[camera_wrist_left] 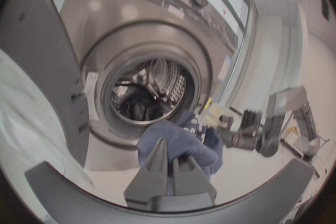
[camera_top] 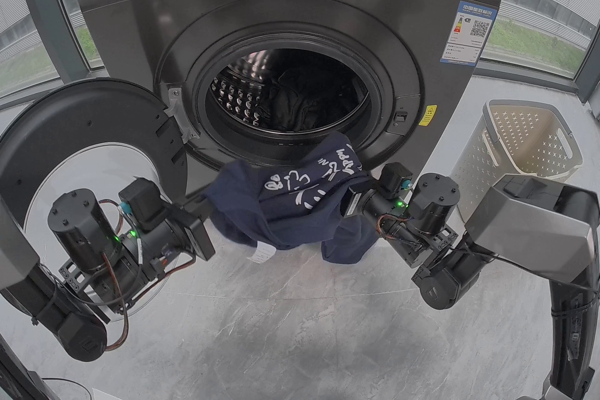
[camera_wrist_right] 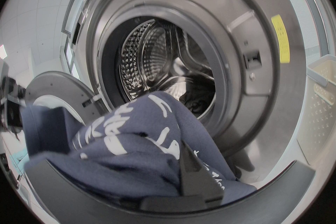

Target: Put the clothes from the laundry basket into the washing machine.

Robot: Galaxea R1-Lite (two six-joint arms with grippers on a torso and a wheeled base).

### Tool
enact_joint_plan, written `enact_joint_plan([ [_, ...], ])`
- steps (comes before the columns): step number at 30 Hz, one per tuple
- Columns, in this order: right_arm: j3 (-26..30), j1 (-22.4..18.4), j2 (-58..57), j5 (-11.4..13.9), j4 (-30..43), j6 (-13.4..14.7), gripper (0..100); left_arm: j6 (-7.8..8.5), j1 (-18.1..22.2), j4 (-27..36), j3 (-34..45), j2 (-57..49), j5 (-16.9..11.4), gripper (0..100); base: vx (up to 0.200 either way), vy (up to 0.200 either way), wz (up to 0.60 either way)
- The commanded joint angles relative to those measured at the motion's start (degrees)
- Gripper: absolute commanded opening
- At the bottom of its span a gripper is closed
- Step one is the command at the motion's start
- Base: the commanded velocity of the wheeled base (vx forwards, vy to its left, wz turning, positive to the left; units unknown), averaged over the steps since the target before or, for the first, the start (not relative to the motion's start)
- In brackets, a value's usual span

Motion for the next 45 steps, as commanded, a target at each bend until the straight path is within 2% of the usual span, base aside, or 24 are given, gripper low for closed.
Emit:
enact_joint_plan([
  [1, 1.5, 1.4, -5.9, -0.1, 0.0, 0.1, 0, 1.59, 0.8, -0.3, 4.4, 6.3, -0.8, 0, 0.000, 0.000, 0.00],
  [3, 1.5, 2.0, -6.2, -0.1, 0.1, 0.2, 0, 1.85, 0.8, -0.3, 5.3, 7.4, -1.6, 0, 0.000, 0.000, 0.00],
  [8, 1.5, 3.4, -6.8, -2.6, 0.1, 0.2, 0, 3.52, 0.9, -0.3, 5.8, 8.4, -2.0, 0, 0.000, 0.000, 0.00],
  [9, 1.5, 3.4, -6.7, -2.6, 0.1, 0.3, 0, 3.52, 0.9, -0.3, 5.8, 8.3, -2.0, 100, 0.000, 0.000, 0.00],
  [12, 1.1, 3.7, -6.7, -2.7, 0.1, 0.2, 0, 2.73, 0.8, -0.2, 6.1, 8.5, -1.8, 100, 0.000, 0.000, 0.00],
  [16, 0.7, 3.8, -6.7, -2.7, 0.2, 0.2, 0, 3.26, 0.3, -0.2, 9.9, 9.5, -2.0, 100, 0.000, 0.000, 0.00],
  [19, 0.6, 3.7, -6.6, -2.8, 0.1, 0.2, 0, 4.75, -0.3, -0.2, 12.8, 11.5, -2.2, 100, 0.000, 0.000, 0.00],
  [22, 0.6, 3.7, -6.6, -2.8, 0.1, 0.2, 0, 5.02, -0.4, -0.2, 13.6, 11.8, -2.4, 100, 0.000, 0.000, 0.00],
  [27, 0.6, 3.8, -6.6, -2.8, 0.1, 0.2, 0, 7.13, -0.5, -0.2, 17.7, 13.2, -4.0, 100, 0.000, 0.000, 0.00],
  [30, 1.4, 5.1, -6.9, -2.9, 0.1, 0.4, 0, 7.21, -0.5, -0.3, 14.8, 12.9, -4.3, 100, 0.000, 0.000, 0.00],
  [33, 3.4, 6.7, -8.3, -3.0, 0.1, 0.5, 0, 6.42, -0.6, -0.4, 10.7, 12.1, -4.2, 100, 0.000, 0.000, 0.00],
  [39, 4.4, 7.9, -8.6, -3.1, 0.2, 0.7, 0, 4.23, -5.5, -0.3, 0.1, 14.4, -4.1, 100, 0.000, 0.000, 0.00],
  [43, 4.4, 8.9, -8.4, -3.2, 0.3, 0.7, 0, 4.14, -6.4, -0.3, -3.7, 15.8, -4.1, 100, 0.000, 0.000, 0.00],
  [45, 4.4, 9.9, -8.4, -3.6, 0.4, 0.7, 0, 4.84, -7.3, -0.3, -6.1, 18.2, -4.2, 100, 0.000, 0.000, 0.00],
])
